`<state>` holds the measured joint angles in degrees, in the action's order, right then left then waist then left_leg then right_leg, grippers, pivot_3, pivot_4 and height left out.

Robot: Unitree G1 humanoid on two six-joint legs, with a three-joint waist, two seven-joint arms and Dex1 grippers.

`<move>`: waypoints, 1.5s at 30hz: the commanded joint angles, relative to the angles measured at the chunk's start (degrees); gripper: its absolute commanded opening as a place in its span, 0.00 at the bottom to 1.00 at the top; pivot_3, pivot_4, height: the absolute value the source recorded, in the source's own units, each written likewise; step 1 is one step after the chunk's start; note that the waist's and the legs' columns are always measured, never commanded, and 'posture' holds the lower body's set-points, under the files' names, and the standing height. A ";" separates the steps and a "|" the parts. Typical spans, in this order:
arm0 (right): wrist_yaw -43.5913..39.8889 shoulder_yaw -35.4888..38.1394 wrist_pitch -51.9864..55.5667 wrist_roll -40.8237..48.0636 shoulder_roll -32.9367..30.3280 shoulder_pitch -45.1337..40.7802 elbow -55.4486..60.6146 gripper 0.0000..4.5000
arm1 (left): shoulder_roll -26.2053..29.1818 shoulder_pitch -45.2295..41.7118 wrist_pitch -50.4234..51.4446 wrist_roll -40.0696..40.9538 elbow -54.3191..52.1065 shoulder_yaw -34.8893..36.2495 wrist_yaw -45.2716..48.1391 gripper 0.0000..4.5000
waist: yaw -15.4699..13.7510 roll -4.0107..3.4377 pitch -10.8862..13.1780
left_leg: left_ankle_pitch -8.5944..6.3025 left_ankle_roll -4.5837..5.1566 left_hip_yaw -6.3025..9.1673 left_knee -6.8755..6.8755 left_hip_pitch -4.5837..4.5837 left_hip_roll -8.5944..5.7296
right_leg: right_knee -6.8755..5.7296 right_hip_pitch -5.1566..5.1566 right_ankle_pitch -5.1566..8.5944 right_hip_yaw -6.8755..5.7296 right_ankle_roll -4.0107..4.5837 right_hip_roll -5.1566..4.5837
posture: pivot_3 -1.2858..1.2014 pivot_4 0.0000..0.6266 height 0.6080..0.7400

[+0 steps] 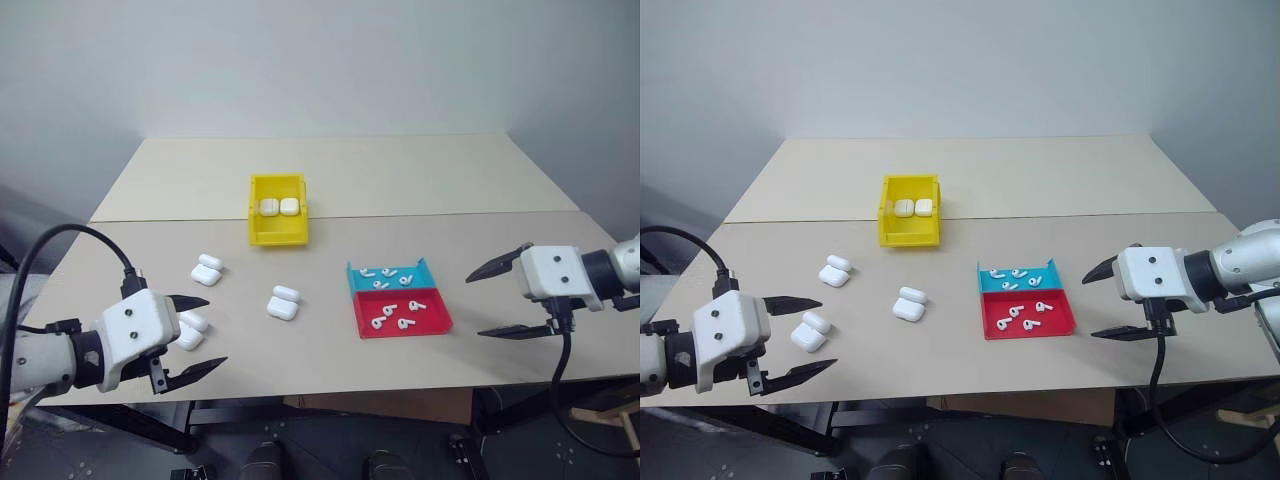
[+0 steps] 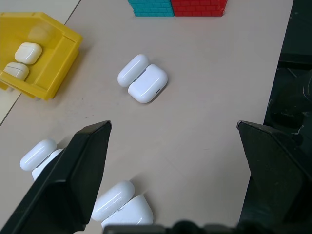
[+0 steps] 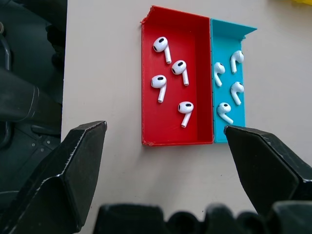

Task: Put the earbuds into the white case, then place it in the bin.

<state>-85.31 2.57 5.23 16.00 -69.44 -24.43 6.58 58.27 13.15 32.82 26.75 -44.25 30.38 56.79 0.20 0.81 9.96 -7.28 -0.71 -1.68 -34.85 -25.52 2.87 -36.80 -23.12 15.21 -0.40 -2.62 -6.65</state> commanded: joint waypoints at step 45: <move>4.42 2.28 5.66 2.26 0.31 8.83 8.73 0.99 | 14.35 -56.84 59.68 5.67 20.26 -49.73 -14.98 1.00 | -0.41 0.43 0.25 | 0.27 0.44 -0.07 -0.05 -0.13 -0.06 | -0.16 -0.03 -0.51 0.75 -0.54 0.43 | 0.52 0.24 1.00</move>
<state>-81.03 2.57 10.36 17.07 -68.44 -15.42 13.88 72.21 -42.38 92.24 33.21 -24.47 -19.07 42.51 -0.21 1.23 10.21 -7.01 -0.28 -1.75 -34.91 -25.65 2.82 -36.97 -23.16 14.70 0.35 -3.16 -6.22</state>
